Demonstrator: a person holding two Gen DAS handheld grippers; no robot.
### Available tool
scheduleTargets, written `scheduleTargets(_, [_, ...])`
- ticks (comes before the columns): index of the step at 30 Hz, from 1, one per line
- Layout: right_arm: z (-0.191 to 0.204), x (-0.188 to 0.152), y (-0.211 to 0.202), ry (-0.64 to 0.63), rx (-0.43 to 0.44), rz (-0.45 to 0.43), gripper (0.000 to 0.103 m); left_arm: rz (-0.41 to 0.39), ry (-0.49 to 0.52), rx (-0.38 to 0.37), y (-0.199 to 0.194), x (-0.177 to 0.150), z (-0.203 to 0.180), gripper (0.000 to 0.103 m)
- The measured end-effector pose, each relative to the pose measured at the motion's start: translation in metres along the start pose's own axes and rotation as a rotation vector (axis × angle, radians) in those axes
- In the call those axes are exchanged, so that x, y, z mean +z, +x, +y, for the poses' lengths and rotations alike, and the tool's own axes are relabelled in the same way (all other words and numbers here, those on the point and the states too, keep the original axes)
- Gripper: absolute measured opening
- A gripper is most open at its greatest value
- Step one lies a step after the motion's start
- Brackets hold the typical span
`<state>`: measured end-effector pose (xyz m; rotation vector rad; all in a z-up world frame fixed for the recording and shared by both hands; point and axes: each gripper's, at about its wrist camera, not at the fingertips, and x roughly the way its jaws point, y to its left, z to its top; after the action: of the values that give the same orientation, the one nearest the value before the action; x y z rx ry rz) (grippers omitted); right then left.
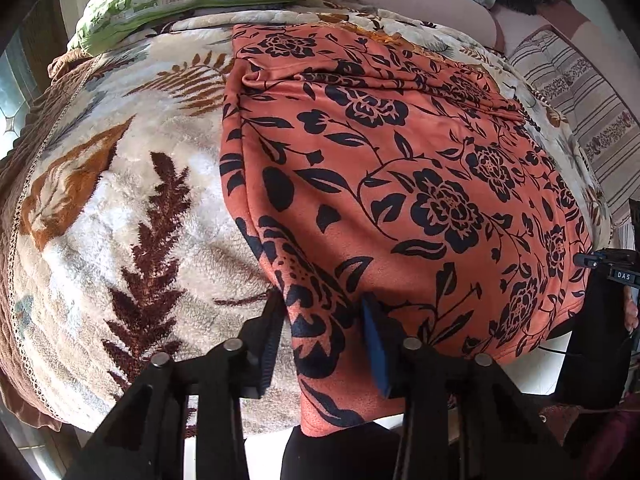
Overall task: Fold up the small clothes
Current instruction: 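Grasp the dress hem with both tools and lift it over the dress body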
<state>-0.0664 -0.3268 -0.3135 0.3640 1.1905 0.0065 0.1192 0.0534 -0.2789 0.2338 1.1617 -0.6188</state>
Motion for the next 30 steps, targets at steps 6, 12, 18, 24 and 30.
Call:
scheduleTargets(6, [0.011,0.014,-0.025,0.002,0.187,-0.064,0.011,-0.04,0.001,-0.028,-0.014,0.008,-0.002,0.012])
scheduleTargets(12, [0.009,0.043,-0.049,0.087,0.415,-0.141,0.011,-0.121,-0.009,-0.129,-0.046,0.028,-0.001,0.011])
scheduleTargets(18, [-0.01,0.098,-0.066,0.191,0.549,-0.241,0.011,-0.197,-0.039,-0.188,-0.069,0.076,0.009,0.01])
scheduleTargets(24, [-0.048,0.187,-0.052,0.31,0.54,-0.345,0.011,-0.223,-0.139,-0.177,-0.051,0.162,0.034,0.01])
scheduleTargets(30, [-0.111,0.286,0.015,0.542,0.504,-0.404,0.012,-0.184,-0.327,-0.098,0.029,0.264,0.065,0.01])
